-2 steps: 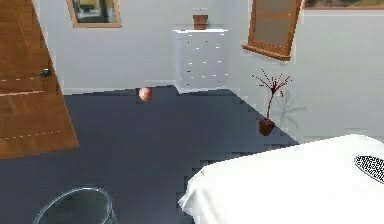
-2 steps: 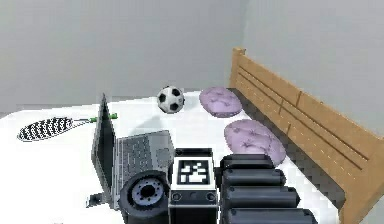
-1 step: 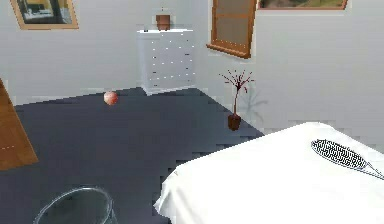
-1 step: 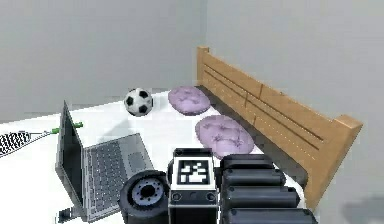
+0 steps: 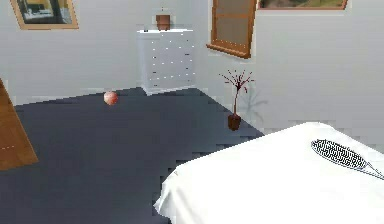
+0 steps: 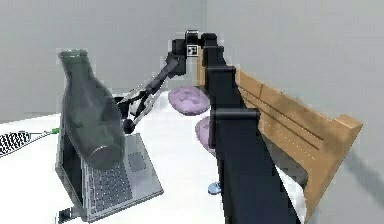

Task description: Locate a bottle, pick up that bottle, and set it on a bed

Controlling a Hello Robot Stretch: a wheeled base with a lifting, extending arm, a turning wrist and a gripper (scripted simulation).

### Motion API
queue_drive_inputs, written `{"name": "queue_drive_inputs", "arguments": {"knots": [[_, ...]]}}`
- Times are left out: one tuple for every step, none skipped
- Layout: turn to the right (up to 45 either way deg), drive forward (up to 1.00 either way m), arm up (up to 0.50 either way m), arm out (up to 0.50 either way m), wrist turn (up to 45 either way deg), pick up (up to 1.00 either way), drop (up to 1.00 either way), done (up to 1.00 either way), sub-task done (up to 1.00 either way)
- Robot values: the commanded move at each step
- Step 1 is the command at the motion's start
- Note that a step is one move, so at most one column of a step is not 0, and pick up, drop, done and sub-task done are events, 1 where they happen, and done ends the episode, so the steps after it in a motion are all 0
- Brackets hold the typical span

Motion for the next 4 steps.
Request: {"name": "queue_drive_inputs", "arguments": {"knots": [[0.0, 0.00, 0.00, 0.00, 39.0, 0.00, 0.00, 0.00, 0.00], [0.0, 0.00, -0.26, 0.00, 0.0, 0.00, 0.00, 0.00, 0.00], [0.0, 0.00, -0.32, 0.00, 0.0, 0.00, 0.00, 0.00, 0.00], [0.0, 0.00, 0.00, 0.00, 0.0, 0.00, 1.00, 0.00, 0.00]]}}
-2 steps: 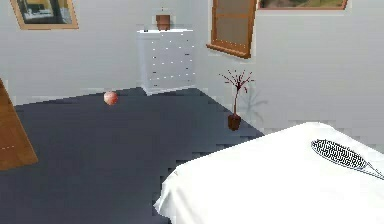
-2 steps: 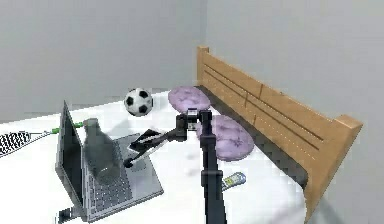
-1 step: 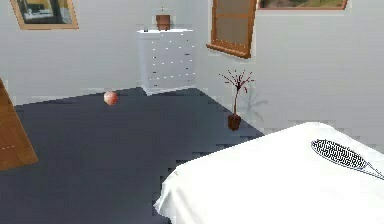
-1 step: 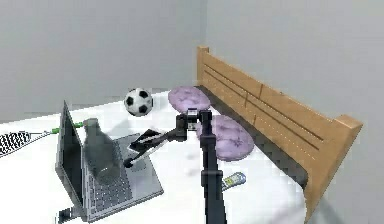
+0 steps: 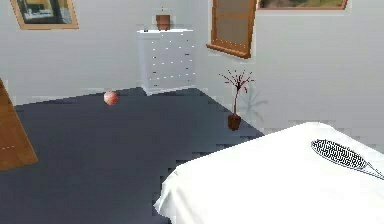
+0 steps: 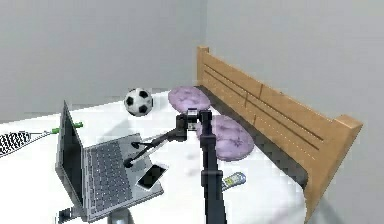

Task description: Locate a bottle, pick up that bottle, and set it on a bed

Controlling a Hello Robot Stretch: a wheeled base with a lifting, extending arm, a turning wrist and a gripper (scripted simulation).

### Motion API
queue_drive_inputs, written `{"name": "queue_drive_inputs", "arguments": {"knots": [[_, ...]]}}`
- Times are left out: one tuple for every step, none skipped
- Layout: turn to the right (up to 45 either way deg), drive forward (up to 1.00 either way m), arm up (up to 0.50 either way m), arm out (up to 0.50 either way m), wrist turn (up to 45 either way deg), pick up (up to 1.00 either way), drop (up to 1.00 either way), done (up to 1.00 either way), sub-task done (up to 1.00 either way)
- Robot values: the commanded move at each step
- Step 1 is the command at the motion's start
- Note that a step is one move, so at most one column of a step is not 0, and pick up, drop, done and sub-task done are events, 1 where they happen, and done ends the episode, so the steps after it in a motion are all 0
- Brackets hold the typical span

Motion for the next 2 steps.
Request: {"name": "queue_drive_inputs", "arguments": {"knots": [[0.0, 0.00, 0.10, 0.00, 0.0, 0.00, 0.00, 0.00, 0.00], [0.0, 0.00, 0.00, -0.08, 0.0, 0.00, 0.00, 0.00, 0.00]]}}
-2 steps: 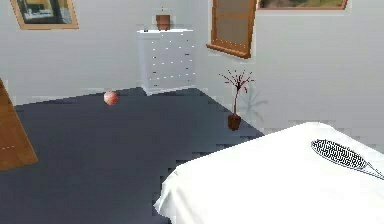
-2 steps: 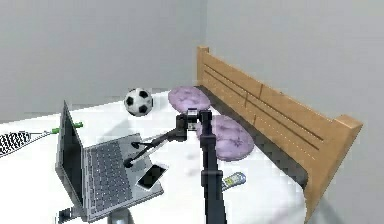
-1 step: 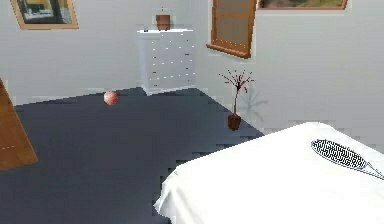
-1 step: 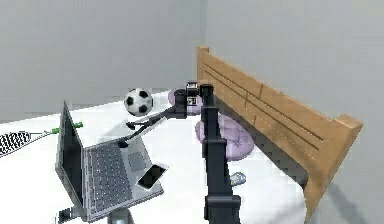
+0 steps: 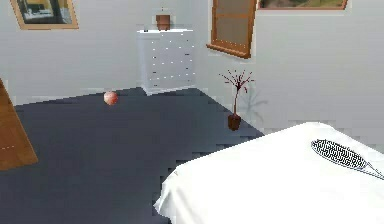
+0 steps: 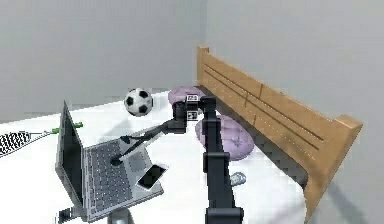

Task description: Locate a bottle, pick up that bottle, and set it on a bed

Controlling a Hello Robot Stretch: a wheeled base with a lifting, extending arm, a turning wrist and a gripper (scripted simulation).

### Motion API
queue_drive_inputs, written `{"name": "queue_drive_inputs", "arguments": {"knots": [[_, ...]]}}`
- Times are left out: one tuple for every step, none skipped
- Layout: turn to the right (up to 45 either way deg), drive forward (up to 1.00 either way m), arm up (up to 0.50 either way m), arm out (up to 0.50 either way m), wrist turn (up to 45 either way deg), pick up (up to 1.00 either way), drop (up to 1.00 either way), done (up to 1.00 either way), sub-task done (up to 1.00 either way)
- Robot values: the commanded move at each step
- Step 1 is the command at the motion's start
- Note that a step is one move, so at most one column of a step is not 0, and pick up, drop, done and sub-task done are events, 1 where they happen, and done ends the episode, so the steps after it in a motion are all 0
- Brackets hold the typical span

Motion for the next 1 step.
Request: {"name": "queue_drive_inputs", "arguments": {"knots": [[0.0, 0.00, 0.00, 0.00, 0.0, 0.00, 0.00, 1.00, 0.00]]}}
